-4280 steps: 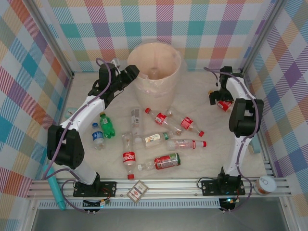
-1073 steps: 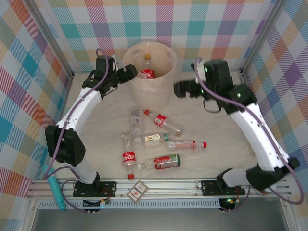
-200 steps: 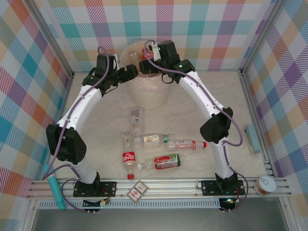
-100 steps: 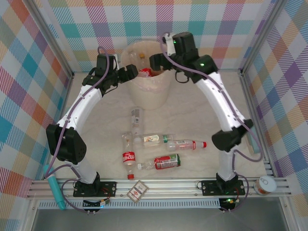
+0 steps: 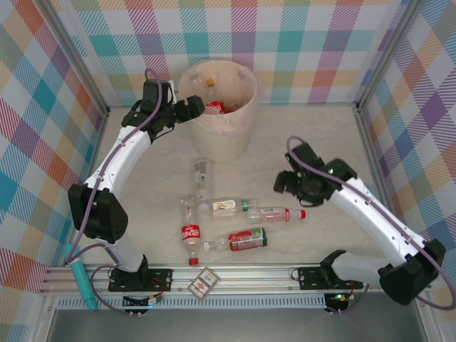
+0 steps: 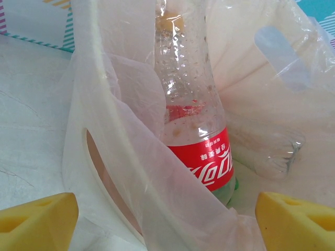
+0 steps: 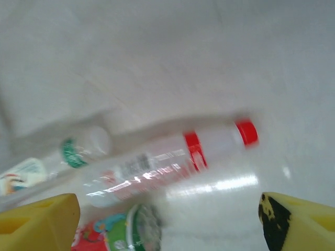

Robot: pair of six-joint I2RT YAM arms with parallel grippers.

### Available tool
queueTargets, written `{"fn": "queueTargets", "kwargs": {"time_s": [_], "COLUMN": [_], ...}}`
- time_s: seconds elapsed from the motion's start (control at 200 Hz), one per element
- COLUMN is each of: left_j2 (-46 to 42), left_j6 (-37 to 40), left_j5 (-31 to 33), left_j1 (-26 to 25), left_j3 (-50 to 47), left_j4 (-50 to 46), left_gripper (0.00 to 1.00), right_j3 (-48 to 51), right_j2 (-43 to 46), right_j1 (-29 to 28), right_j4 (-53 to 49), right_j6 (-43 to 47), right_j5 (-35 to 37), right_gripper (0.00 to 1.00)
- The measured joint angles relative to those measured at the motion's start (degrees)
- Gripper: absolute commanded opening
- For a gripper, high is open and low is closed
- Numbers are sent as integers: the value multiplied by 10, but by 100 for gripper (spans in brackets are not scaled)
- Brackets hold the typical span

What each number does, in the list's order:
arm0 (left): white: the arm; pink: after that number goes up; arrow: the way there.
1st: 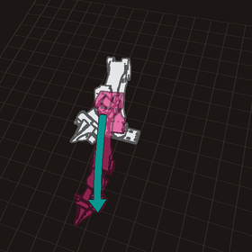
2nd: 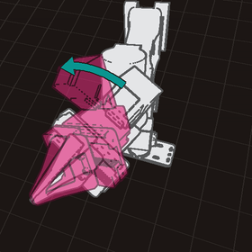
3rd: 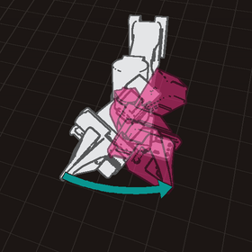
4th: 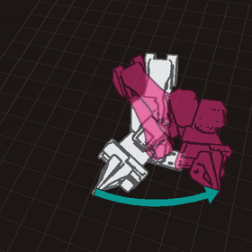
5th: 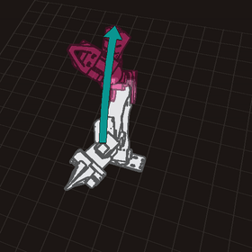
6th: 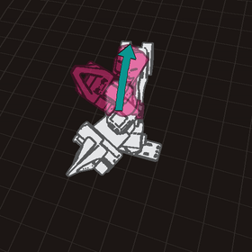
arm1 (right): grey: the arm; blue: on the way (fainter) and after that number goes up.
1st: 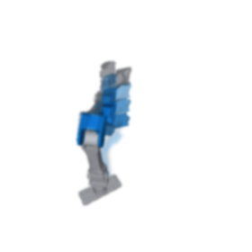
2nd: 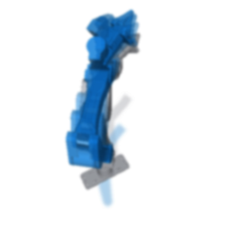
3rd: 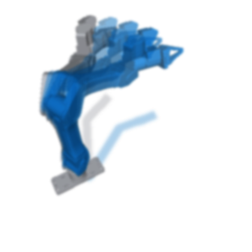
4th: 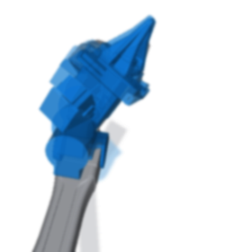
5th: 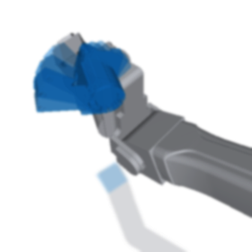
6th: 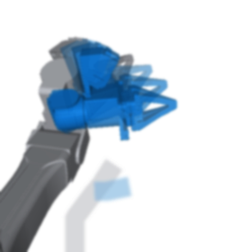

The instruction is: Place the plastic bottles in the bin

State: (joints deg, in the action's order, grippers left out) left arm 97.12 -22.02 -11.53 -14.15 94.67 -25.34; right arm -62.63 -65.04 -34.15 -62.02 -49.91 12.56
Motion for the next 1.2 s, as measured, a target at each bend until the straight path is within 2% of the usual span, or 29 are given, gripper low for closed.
{"fn": "queueTargets", "kwargs": {"time_s": [0.16, 0.335, 0.52, 0.775, 0.83, 1.065, 1.2], "left_j2": [0, 0, 0, 0, 0, 1, 2], "left_j6": [0, 0, 0, 0, 0, 0, 0], "left_j5": [0, 0, -3, -9, -9, -11, -13], "left_j1": [0, 0, 0, 0, 0, 0, 0], "left_j3": [0, 0, -3, -4, -4, -7, -7], "left_j4": [0, 0, 5, 7, 7, 14, 16], "left_gripper": [87, 87, 87, 87, 87, 87, 87], "right_j3": [136, 238, 270, 297, 303, 304, 299], "right_j2": [56, 56, 29, -30, -41, -59, -69], "right_j1": [0, 0, 0, 0, 1, 31, 46], "right_j4": [61, 160, 240, 325, 336, 332, 320], "right_j6": [-127, -231, -289, -319, -320, -305, -285], "right_j5": [-23, -49, -53, -43, -39, -42, -54], "right_gripper": [100, 99, 99, 100, 98, 76, 66]}}
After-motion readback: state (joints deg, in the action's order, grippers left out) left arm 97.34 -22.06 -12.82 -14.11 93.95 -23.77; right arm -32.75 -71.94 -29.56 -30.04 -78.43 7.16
